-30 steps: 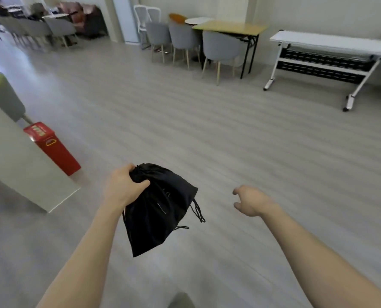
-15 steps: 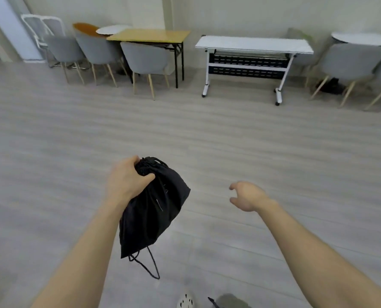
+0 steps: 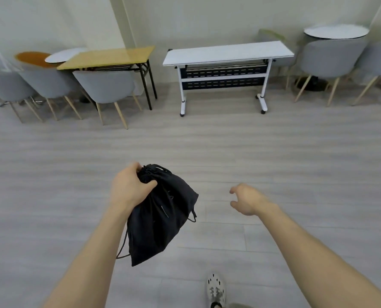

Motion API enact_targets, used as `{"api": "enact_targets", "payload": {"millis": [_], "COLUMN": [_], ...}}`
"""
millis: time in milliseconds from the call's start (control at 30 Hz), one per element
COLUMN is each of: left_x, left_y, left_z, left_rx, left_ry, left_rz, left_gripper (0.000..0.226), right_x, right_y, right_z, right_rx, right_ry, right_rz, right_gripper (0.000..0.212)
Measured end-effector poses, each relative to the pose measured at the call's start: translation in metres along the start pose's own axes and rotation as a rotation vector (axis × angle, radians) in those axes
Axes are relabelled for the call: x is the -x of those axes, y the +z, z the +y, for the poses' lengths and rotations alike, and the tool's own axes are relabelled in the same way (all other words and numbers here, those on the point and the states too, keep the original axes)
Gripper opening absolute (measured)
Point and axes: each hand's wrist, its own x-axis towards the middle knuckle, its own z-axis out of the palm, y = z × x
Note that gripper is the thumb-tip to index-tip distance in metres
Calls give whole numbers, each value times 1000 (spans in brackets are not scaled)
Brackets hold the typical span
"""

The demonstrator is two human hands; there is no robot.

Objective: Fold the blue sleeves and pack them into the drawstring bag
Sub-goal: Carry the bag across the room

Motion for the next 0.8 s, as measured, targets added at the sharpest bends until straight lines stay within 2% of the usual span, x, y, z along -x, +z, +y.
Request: {"api": "enact_targets", "payload": {"millis": [467, 800], "left_x": [-430, -748], "left_y": [73, 118], "left_z": [66, 139], "left_rx": [137, 125], "left_ry": [-9, 88], "left_rz": [23, -115], "left_gripper": [39, 42], "right_x": [-375, -624], "right_y": [-214, -365], "right_z": [-21, -18], "right_rx": [16, -81], "right_ry": [4, 109], "right_rz": [14, 38], "right_gripper": [58, 55]}}
